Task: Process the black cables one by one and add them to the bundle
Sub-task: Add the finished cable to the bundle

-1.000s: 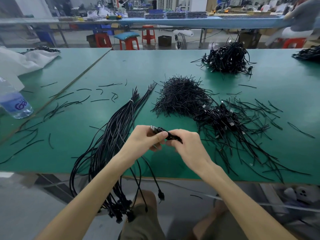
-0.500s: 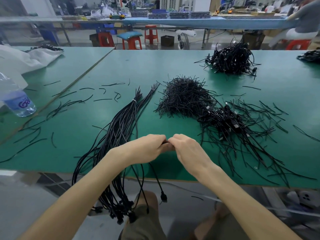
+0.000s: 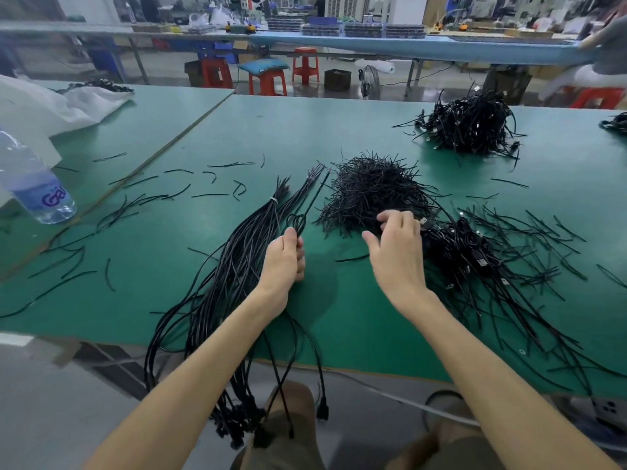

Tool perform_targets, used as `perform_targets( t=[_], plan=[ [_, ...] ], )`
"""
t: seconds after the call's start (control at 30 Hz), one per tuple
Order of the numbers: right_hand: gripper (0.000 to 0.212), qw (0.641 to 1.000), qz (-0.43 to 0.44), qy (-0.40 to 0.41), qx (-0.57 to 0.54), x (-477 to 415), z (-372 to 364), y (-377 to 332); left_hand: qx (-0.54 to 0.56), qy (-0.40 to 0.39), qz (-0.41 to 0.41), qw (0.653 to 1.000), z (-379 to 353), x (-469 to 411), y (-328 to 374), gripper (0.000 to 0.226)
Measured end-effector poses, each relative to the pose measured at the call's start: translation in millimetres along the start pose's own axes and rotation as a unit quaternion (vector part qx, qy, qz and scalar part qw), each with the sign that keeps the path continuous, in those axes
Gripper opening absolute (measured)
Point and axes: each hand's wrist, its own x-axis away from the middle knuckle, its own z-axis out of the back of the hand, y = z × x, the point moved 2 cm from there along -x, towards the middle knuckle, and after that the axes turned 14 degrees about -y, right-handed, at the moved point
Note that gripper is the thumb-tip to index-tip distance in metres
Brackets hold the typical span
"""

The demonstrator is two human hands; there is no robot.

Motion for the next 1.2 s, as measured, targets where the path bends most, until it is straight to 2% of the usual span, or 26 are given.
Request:
perform_targets(
  t=[0.13,0.27,0.4,0.53,0.67,0.9,1.03,1.2],
  plan=[
    [0.035,0.995,-0.058,-0.077,0.036,-20,-19,3,-0.036,-0.032,-0.033,0.998,-4,5,-2,0.038],
    [0.028,0.988,-0.103,-0.104,0.038,-30,-32,6,-0.076,-0.034,-0.044,0.996,-7,8,-2,0.041],
    [0.027,0.992,-0.109,-0.068,-0.008,-30,-36,11,-0.080,-0.029,-0.048,0.995,-8,9,-2,0.040],
    [0.028,0.993,-0.101,-0.059,0.001,-30,-39,13,-0.103,-0.024,-0.041,0.994,-8,9,-4,0.040],
    [0.020,0.995,-0.088,-0.029,-0.038,-29,-39,12,-0.116,-0.023,-0.039,0.992,-8,8,-5,0.040],
    [0.021,0.995,-0.079,-0.048,0.027,-30,-48,17,-0.127,-0.028,-0.041,0.991,-8,9,-7,0.041],
    [0.017,0.997,-0.073,-0.037,-0.010,-31,-48,18,-0.132,-0.029,-0.043,0.990,-8,9,-8,0.041],
    [0.019,0.986,-0.086,-0.040,-0.135,-28,-42,22,-0.134,-0.031,-0.040,0.990,-7,8,-8,0.041]
  ],
)
